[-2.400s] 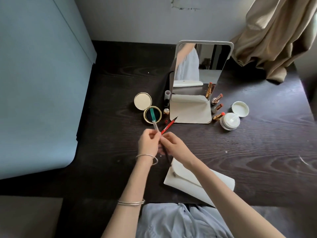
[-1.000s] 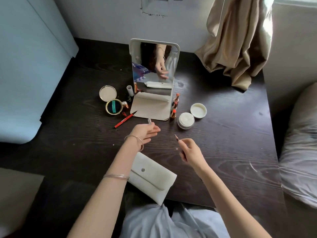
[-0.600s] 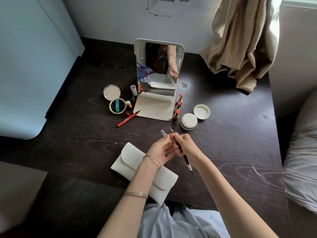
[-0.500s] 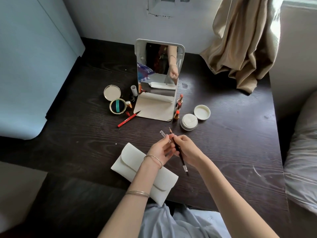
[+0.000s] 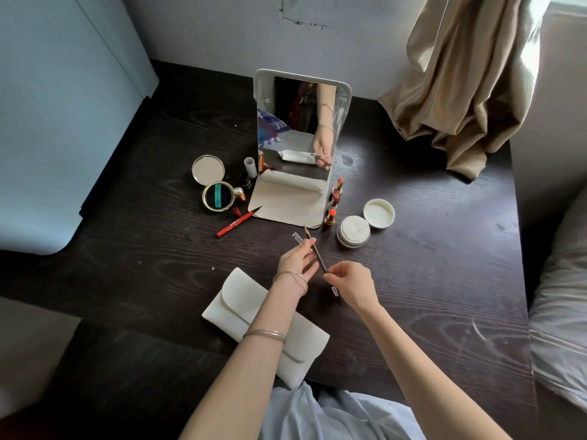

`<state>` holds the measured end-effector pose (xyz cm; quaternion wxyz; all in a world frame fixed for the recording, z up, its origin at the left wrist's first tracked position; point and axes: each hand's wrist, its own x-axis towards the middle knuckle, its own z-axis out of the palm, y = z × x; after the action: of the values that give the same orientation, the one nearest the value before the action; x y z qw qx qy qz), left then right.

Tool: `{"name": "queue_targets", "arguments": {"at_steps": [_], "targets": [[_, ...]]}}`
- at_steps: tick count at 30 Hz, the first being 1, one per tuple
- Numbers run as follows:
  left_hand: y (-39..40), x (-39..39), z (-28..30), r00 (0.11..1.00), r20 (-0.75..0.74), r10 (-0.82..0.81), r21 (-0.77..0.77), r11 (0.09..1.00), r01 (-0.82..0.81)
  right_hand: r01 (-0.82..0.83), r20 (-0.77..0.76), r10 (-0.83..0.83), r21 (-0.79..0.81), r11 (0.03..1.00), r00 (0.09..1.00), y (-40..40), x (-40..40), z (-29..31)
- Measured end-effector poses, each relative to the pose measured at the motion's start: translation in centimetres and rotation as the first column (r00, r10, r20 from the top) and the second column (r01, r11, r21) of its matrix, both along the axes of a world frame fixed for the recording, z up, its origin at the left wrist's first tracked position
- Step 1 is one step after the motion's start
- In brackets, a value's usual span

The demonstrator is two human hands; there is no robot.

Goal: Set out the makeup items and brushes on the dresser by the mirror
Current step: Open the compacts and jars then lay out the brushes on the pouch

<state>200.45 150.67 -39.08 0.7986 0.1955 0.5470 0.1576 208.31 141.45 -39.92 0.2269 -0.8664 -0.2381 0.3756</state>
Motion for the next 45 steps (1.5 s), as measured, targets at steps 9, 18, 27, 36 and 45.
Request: {"name": "queue_targets", "arguments": {"at_steps": [9, 18, 27, 36, 45], "targets": [[0.5, 0.8, -0.8, 0.989, -0.084, -0.12, 0.028, 0.992, 0.123, 0.008, 0.123, 0.007, -0.119, 0.993, 0.992, 2.0, 0.9, -1.2], [0.5, 1.3, -0.8, 0.98, -0.092, -0.176, 0.007, 0.984, 0.178, 0.074, 0.14, -0.058, -0.111, 0.991, 0.988, 2.3, 1.0, -1.5], [0.1, 1.2, -0.9, 0.978, -0.113, -0.176, -0.004, 0.984, 0.177, 0.069, 0.152, -0.051, -0.117, 0.991, 0.987, 1.8, 1.2, -1.8], [0.2, -0.3, 0.1, 0.965, -0.184, -0.187, 0.117, 0.971, 0.211, -0.024, 0.054, 0.008, 0.307, 0.951, 0.999, 2.1, 0.8, 0.0], [0.6, -2.0, 2.0, 0.765, -0.543, -0.346, 0.51, 0.588, 0.628, 0.076, -0.21, 0.048, 0.547, 0.834, 0.977, 2.9, 0.5, 2.1]]}}
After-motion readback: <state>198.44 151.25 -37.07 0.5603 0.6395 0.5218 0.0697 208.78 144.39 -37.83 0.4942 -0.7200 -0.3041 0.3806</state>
